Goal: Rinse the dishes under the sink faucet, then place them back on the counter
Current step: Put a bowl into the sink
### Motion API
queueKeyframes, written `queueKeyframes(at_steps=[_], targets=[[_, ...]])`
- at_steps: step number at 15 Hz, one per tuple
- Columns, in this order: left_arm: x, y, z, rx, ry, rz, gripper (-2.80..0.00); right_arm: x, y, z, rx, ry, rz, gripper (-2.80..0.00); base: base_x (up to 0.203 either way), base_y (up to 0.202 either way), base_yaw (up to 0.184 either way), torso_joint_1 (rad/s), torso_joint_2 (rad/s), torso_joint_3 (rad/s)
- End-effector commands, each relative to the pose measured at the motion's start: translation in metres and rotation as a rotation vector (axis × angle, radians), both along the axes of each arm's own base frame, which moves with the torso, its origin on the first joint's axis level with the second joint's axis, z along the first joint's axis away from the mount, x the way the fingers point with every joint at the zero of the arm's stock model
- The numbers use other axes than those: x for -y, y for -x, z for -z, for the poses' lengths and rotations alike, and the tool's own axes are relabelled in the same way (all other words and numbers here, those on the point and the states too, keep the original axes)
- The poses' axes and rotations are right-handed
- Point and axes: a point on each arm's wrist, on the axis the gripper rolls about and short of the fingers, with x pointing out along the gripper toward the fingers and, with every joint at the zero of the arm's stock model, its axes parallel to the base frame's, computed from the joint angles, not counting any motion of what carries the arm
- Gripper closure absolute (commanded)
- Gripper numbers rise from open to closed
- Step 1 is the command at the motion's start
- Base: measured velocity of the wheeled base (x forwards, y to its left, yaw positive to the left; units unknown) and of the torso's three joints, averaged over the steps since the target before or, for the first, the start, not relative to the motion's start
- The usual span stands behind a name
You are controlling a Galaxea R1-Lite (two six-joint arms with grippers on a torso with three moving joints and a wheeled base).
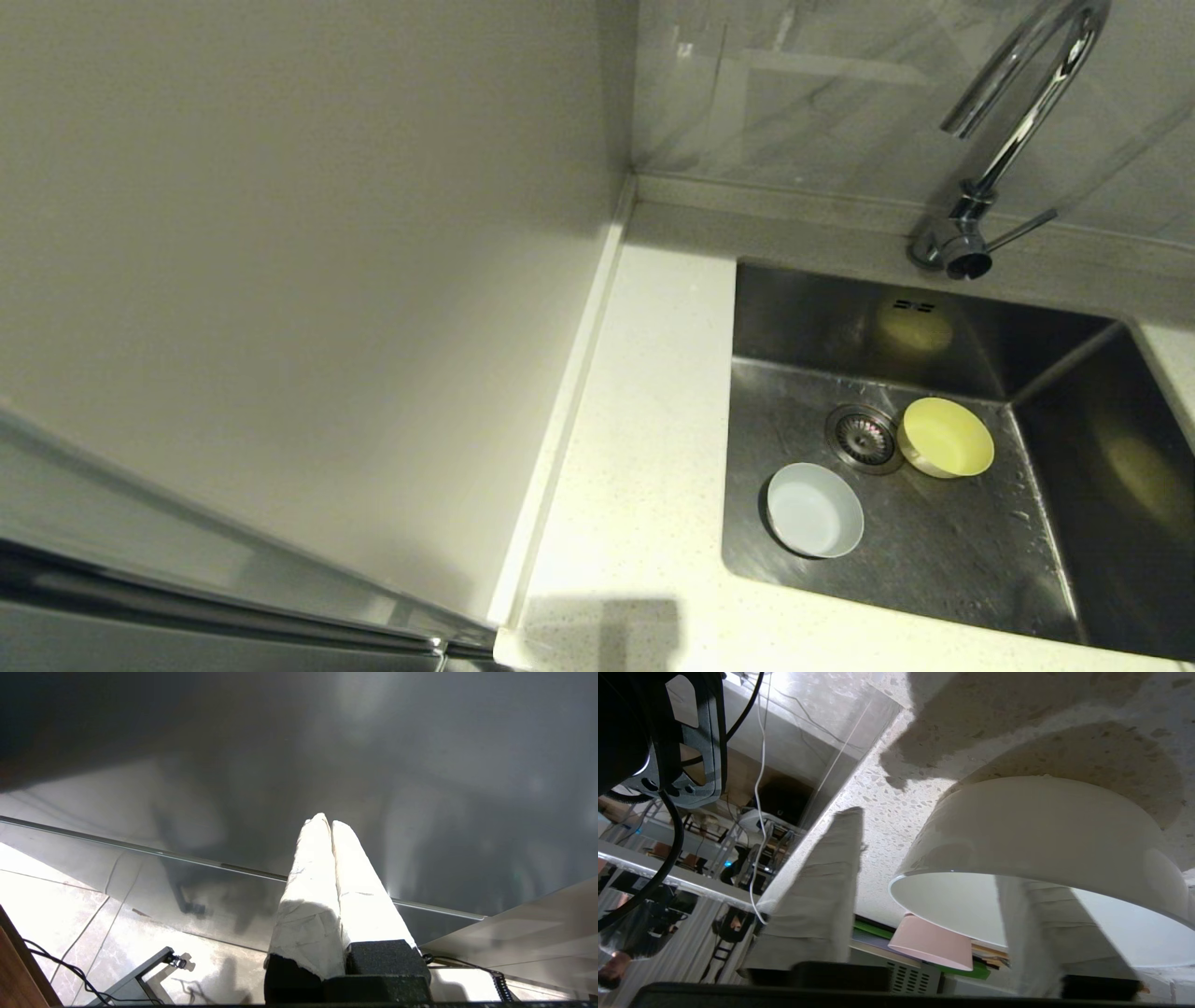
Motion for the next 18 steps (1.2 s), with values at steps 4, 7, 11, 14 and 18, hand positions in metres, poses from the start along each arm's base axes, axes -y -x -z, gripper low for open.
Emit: queueKeyframes(at_steps=[4, 7, 11, 14, 18], targets=[[0.0, 0.0, 0.0, 0.004, 0.001, 0.0, 0.0, 0.0, 0.0, 0.0, -0.001, -0.002, -0.004, 0.0, 0.0, 0.0, 0.0, 0.0, 0.0, 0.0], [0.0, 0.0, 0.0, 0.004, 0.001, -0.001, 0.0, 0.006, 0.002, -0.009, 0.015, 0.042, 0.014, 0.0, 0.0, 0.0, 0.0, 0.0, 0.0, 0.0], [0.0, 0.0, 0.0, 0.004, 0.001, 0.0, 0.0, 0.007, 0.003, -0.035, 0.092, 0.138, 0.025, 0.0, 0.0, 0.0, 0.0, 0.0, 0.0, 0.0], [0.0, 0.0, 0.0, 0.004, 0.001, -0.002, 0.0, -0.004, 0.004, -0.049, 0.168, 0.174, 0.0, 0.0, 0.0, 0.0, 0.0, 0.0, 0.0, 0.0], [0.0, 0.0, 0.0, 0.004, 0.001, -0.002, 0.0, -0.019, 0.0, -0.059, 0.223, 0.195, -0.057, 0.0, 0.0, 0.0, 0.0, 0.0, 0.0, 0.0]])
